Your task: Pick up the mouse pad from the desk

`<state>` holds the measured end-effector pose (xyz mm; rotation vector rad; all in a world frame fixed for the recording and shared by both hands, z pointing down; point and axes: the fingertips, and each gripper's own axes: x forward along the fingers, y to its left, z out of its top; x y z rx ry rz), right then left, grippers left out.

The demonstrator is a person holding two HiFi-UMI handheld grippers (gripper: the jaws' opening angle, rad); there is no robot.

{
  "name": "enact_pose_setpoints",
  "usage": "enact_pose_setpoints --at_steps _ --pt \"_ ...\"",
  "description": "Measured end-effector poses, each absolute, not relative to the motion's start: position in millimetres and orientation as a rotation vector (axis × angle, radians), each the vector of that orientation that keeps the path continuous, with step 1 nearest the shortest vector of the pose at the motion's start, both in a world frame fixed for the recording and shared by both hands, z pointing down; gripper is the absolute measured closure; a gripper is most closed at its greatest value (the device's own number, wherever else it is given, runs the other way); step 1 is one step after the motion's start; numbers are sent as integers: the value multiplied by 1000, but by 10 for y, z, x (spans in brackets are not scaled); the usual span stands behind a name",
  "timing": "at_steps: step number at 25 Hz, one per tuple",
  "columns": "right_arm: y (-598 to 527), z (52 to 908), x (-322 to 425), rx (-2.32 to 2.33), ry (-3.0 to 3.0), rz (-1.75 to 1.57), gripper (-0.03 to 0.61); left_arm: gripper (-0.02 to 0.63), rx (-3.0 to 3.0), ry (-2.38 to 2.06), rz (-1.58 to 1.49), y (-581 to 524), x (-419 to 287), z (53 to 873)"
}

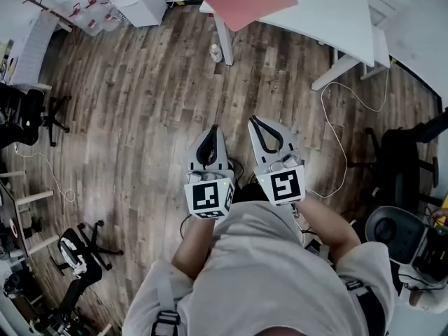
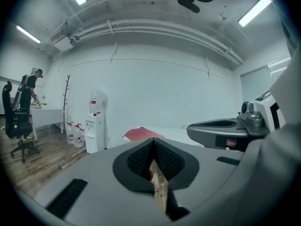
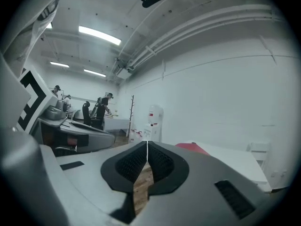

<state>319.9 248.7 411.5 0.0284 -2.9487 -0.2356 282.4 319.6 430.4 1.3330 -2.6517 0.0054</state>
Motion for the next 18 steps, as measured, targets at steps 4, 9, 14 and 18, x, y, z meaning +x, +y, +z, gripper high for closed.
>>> enact_pose_setpoints --at_steps 4,9,14,18 --pt "2468 4318 2924 41 -2884 -206 537 603 1340 -2589 -1 3192 2509 4486" --pt "2273 4451 2337 108 -2827 -262 537 603 1404 -2498 0 3024 1921 4651" --pt "2068 4452 1835 212 -2773 -245 537 603 1499 -2419 31 2881 1341 4679" --pt "1974 4432 1503 298 -2750 -238 537 603 1578 -2338 47 2787 943 4674"
